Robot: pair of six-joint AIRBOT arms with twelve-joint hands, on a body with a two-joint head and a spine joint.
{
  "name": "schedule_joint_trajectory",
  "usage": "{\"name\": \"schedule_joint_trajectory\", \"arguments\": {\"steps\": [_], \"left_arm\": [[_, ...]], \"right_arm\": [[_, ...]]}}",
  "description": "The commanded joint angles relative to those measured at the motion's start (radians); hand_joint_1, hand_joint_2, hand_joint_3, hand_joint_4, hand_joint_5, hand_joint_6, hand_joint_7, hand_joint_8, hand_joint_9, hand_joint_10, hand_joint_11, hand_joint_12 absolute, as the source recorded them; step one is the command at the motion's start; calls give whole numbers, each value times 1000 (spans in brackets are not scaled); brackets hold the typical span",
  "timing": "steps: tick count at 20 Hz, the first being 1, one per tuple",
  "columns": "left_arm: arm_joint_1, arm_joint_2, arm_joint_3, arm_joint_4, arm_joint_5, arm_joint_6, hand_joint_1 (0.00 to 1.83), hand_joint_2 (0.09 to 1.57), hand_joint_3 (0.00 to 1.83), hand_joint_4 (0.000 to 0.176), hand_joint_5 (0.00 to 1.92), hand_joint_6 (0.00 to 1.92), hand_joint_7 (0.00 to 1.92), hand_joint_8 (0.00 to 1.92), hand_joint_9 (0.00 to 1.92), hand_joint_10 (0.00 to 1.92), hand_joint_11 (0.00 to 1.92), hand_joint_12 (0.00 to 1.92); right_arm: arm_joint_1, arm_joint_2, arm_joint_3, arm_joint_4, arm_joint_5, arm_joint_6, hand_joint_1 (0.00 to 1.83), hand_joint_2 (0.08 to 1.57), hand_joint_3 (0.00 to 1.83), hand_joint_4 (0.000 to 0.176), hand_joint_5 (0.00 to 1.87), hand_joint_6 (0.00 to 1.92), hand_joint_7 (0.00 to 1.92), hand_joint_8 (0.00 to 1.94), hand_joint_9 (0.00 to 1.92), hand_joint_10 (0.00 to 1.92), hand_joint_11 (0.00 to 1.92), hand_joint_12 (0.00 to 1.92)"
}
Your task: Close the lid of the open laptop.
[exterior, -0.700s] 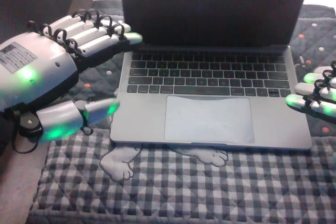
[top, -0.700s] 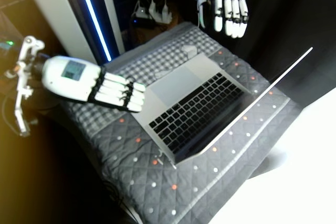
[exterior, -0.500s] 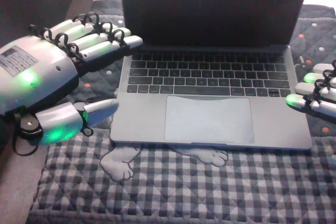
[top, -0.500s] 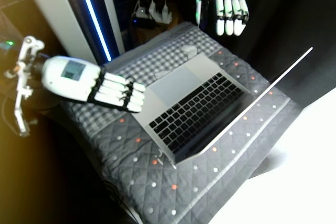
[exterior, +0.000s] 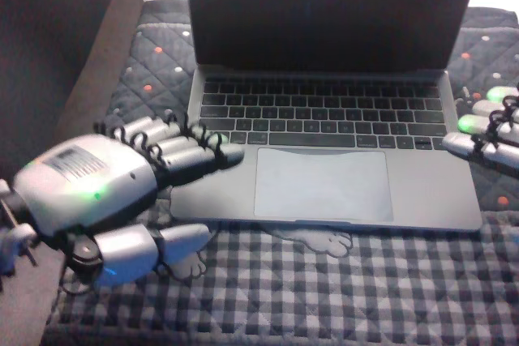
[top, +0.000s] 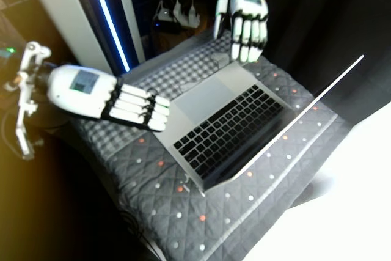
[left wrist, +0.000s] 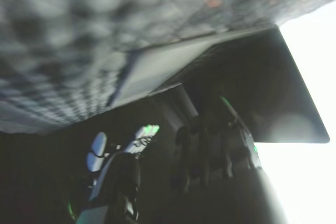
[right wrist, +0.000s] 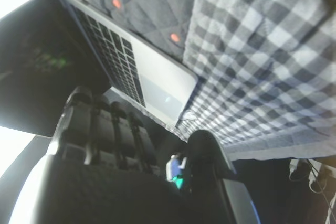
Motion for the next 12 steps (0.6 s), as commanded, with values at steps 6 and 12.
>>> {"name": "schedule_joint_trajectory", "arguments": {"steps": [6,12], "left_arm": [[-1,-42,24,5,-23,-17,481,1460,0,0,189,1,197,1,192,84,0,874],[7,-60,34,14,-4,-51,280,1513,8,0,163,7,187,4,207,45,0,896]], "right_arm": [[17,13,7,27,164,-6,127,1465,5,21,0,0,0,0,0,0,0,0],[73,9,13,23,172,-6,298,1466,0,36,0,0,0,0,7,3,10,7]]}}
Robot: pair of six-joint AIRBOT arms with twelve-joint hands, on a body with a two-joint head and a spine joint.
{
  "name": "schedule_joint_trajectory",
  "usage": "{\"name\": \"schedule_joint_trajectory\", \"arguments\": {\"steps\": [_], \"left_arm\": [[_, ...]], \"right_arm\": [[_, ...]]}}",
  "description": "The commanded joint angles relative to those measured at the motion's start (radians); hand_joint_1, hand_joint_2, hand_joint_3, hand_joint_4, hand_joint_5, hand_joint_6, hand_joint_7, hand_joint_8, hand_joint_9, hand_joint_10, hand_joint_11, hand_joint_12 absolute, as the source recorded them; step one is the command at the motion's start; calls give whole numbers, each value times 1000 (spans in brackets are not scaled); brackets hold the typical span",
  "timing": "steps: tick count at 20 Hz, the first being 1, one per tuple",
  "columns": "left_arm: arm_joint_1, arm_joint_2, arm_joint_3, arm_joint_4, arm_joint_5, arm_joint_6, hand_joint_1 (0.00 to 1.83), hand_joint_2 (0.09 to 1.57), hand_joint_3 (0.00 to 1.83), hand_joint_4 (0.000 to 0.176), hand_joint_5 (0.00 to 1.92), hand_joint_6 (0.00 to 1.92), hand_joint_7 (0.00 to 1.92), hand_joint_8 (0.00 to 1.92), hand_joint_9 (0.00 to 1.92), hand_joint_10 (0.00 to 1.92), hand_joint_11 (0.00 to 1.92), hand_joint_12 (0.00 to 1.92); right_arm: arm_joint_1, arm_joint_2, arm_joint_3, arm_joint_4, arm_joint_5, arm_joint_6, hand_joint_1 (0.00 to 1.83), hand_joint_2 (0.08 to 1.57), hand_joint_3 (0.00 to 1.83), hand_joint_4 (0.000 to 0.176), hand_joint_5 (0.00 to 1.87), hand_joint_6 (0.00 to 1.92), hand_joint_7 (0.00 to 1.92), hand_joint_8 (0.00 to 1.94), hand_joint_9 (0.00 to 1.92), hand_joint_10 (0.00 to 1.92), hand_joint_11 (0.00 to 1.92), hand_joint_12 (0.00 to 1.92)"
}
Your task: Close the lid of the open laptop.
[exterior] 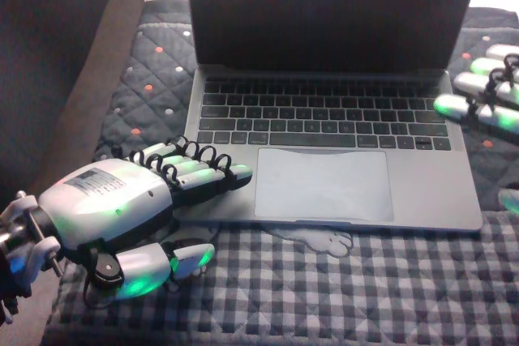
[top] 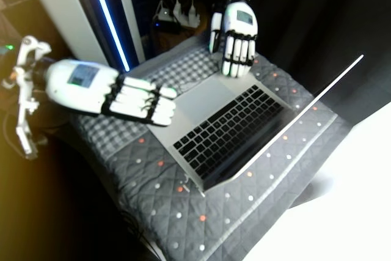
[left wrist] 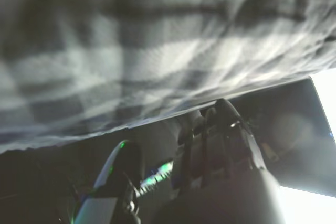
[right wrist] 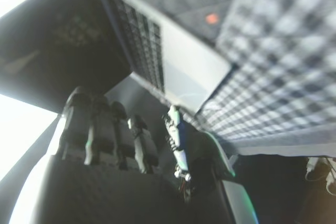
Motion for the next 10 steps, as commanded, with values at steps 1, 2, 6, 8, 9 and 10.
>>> {"name": "schedule_joint_trajectory", "arguments": {"steps": [1,2,6,8,9,10], "left_arm": [[-1,-5,-1,2,-57,-10,268,1515,8,0,162,9,181,3,210,45,0,891],[-1,-5,-1,3,-57,-11,264,1516,8,0,170,12,188,5,214,46,0,887],[2,-5,-1,4,-57,-14,221,1527,5,0,174,6,181,0,210,30,0,898],[2,-5,-1,6,-55,-15,111,1552,7,0,115,9,133,5,168,9,0,758],[2,-5,-1,10,-55,-15,119,1551,3,0,117,8,135,4,163,6,0,715],[2,-5,-3,21,-49,-15,163,1539,0,4,130,11,142,5,169,8,0,705]], "right_arm": [[19,7,7,10,118,-6,298,1443,8,33,0,0,0,0,33,25,1,271],[41,1,12,3,118,-6,291,1451,7,57,0,0,0,0,9,18,0,393],[124,-33,42,-5,102,-6,411,1411,0,43,0,0,0,0,0,0,0,0],[173,-58,64,-8,71,-6,442,1396,0,40,0,0,0,0,0,0,23,13],[199,-72,75,-11,59,-6,455,1376,0,45,0,0,0,0,0,0,4,699],[219,-82,85,-11,51,-6,436,1375,0,56,0,0,0,0,0,0,0,1200]]}}
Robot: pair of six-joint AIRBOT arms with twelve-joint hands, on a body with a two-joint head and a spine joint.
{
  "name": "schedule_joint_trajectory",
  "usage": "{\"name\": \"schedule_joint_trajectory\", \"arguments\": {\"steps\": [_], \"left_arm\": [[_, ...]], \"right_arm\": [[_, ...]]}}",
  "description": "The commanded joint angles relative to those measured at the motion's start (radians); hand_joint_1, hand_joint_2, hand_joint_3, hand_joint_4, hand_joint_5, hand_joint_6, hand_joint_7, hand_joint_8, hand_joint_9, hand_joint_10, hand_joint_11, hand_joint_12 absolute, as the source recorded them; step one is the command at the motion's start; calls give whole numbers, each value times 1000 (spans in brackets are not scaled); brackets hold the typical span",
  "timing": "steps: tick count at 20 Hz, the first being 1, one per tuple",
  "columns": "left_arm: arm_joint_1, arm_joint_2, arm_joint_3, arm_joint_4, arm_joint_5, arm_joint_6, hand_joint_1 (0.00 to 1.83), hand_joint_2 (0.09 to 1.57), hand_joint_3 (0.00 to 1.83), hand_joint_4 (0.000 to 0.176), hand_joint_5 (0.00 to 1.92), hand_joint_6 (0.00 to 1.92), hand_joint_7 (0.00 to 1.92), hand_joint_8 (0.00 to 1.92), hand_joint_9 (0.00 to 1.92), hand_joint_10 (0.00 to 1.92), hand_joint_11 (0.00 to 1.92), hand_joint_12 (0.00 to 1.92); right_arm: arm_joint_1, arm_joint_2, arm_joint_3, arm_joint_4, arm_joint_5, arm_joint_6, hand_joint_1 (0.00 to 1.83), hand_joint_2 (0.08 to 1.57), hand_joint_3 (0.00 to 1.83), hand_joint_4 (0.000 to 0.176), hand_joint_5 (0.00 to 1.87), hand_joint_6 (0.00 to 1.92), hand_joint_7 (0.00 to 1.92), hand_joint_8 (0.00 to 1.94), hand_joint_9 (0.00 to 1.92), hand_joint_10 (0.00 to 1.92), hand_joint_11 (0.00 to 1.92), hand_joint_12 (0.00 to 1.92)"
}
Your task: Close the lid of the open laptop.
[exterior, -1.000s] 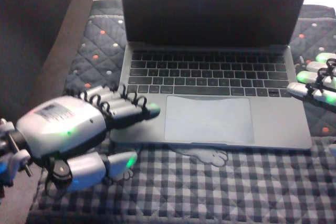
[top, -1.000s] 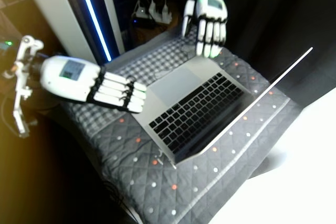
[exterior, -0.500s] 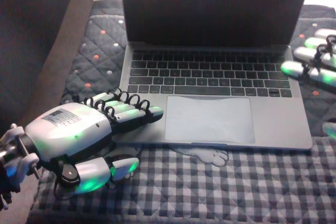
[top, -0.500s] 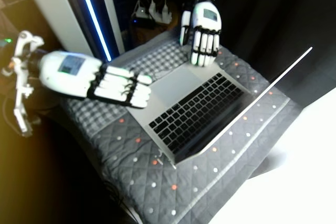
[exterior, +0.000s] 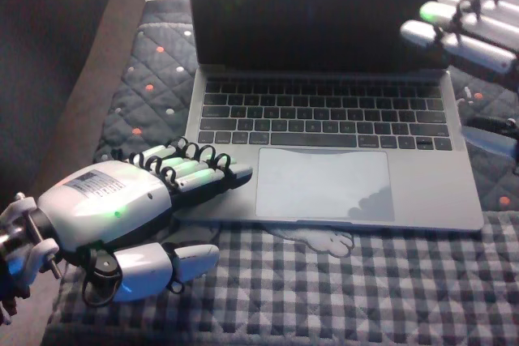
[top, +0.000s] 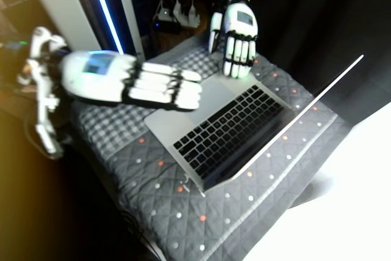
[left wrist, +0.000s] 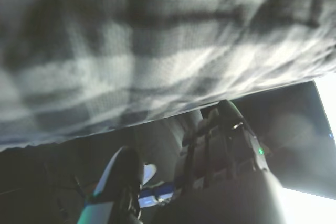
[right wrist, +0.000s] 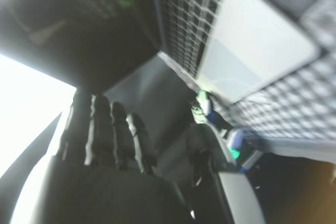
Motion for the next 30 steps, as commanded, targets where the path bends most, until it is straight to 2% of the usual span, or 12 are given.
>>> {"name": "schedule_joint_trajectory", "arguments": {"steps": [1,4,7,9,10,13,14,15,19,20,21,30], "left_arm": [[-1,-4,-3,17,-43,-11,158,1543,0,0,130,8,143,3,165,5,0,684],[-15,-2,-4,48,-24,-11,189,1533,0,0,158,12,177,9,193,14,0,766],[-24,-2,-3,64,-15,-11,220,1526,0,0,151,4,172,2,180,5,0,709],[-27,-2,-3,71,-7,-11,199,1534,2,0,150,1,170,0,162,6,0,669],[-28,-2,-3,72,-6,-11,229,1526,0,0,167,6,186,5,181,12,0,717],[-28,-3,-1,72,-7,-11,305,1513,0,0,179,7,187,7,180,9,0,690],[-29,-4,0,72,-7,-12,241,1521,3,0,165,3,175,3,169,3,0,702],[-29,-4,0,72,-6,-12,241,1521,3,0,165,3,175,3,169,3,0,702],[-29,-10,3,73,-3,-13,239,1526,0,0,187,6,189,3,183,6,0,692],[-32,-12,6,78,-2,-16,242,1523,0,0,191,6,190,2,186,6,0,667],[-35,-14,7,81,0,-19,226,1526,1,0,195,5,191,2,190,7,0,690],[-50,-40,27,114,24,-48,158,1538,3,3,141,3,151,2,152,2,0,630]], "right_arm": [[22,4,8,9,104,-6,412,1382,0,62,0,0,0,0,0,0,0,1753],[81,-19,32,4,67,-6,382,1399,5,135,0,0,0,0,0,0,0,1920],[132,-40,50,-4,50,-6,367,1403,5,142,0,0,0,0,0,0,0,1921],[160,-51,59,-6,49,-6,281,1373,0,86,0,0,0,0,0,0,0,1921],[174,-57,65,-6,49,-6,289,1360,0,7,0,0,0,0,0,0,0,1921],[220,-81,86,-5,47,-5,261,1291,0,0,0,0,0,0,0,0,0,1921],[256,-99,102,-5,34,-5,361,1234,34,0,0,0,0,0,0,0,0,210],[271,-104,108,-4,20,-8,361,1234,34,0,0,0,0,0,0,0,0,210],[375,-145,113,87,-118,-231,924,1346,15,0,0,0,79,36,0,489,0,1898],[403,-157,125,106,-163,-268,415,1366,0,0,0,0,15,6,0,97,0,552],[432,-168,142,115,-204,-278,466,1345,0,0,0,0,2,0,0,19,0,110],[504,-230,291,298,-309,-281,373,1404,9,0,0,0,0,0,0,0,0,0]]}}
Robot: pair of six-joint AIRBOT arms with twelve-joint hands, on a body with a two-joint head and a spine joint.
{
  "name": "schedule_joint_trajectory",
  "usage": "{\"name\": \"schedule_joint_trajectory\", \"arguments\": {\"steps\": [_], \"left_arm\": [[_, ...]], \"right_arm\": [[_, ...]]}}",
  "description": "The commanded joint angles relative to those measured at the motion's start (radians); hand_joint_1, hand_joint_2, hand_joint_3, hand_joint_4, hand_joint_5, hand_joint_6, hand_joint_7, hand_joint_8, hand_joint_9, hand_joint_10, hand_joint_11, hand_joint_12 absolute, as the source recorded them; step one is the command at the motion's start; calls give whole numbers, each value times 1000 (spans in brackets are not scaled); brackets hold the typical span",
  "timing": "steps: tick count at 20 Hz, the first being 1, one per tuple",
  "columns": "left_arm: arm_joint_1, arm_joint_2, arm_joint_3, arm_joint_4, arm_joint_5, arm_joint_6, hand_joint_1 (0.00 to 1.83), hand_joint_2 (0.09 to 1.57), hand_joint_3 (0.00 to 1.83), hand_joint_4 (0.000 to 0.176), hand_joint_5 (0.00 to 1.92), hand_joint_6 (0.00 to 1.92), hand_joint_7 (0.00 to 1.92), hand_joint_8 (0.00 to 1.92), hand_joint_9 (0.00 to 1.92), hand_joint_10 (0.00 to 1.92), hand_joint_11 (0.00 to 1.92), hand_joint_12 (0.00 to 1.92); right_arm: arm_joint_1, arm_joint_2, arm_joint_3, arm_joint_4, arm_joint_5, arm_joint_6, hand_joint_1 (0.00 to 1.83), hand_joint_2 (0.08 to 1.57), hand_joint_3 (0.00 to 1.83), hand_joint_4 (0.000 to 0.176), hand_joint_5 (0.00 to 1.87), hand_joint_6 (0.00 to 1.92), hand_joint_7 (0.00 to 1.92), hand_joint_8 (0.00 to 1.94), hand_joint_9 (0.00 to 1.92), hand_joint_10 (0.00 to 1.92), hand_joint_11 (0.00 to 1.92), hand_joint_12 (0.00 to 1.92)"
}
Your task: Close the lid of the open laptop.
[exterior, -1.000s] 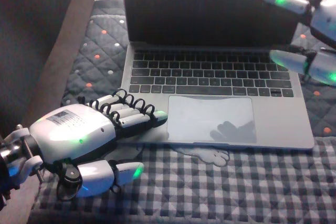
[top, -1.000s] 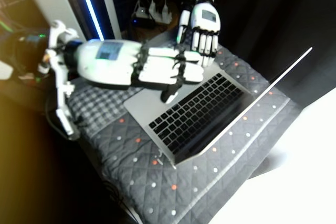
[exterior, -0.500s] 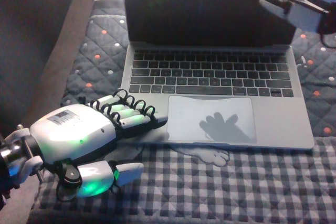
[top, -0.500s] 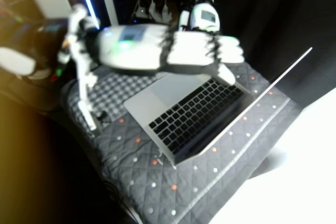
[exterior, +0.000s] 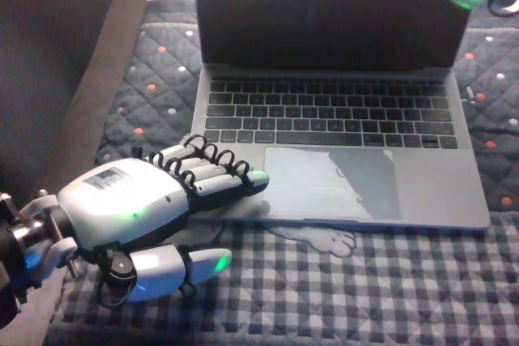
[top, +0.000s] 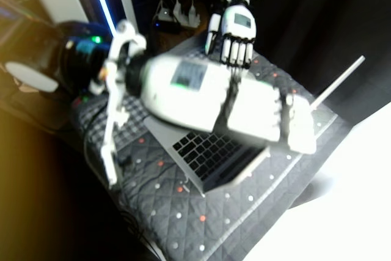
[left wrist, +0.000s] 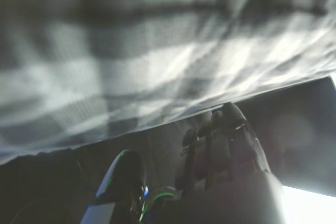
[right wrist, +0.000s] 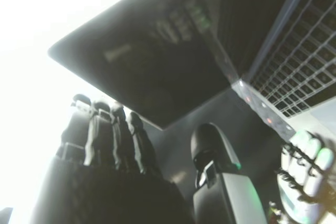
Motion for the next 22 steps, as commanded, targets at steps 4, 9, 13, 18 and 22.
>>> {"name": "schedule_joint_trajectory", "arguments": {"steps": [4,9,13,18,22], "left_arm": [[-4,-18,-1,17,-30,-20,237,1522,0,0,155,4,164,1,170,5,0,658],[-6,-26,3,22,-26,-27,225,1527,1,0,159,0,159,0,164,9,0,581],[-6,-26,3,24,-30,-35,240,1525,2,0,171,2,165,3,165,6,0,594],[-5,-26,4,15,-27,-40,246,1523,0,0,155,2,159,3,161,3,0,564],[1,-26,7,-3,-22,-40,200,1531,1,0,146,7,148,1,159,1,0,553]], "right_arm": [[34,12,2,3,119,-9,536,1425,1,0,0,0,0,0,0,0,0,0],[51,8,19,12,97,-9,545,1379,0,0,0,0,0,0,0,0,0,0],[51,7,27,16,64,-9,399,1394,3,0,0,0,0,0,0,0,0,0],[51,42,-52,-93,53,-8,683,1401,0,0,119,12,820,1688,1192,1861,1331,1918],[51,105,-154,-194,76,-6,612,1353,0,0,4,0,317,1762,643,1843,834,1921]]}}
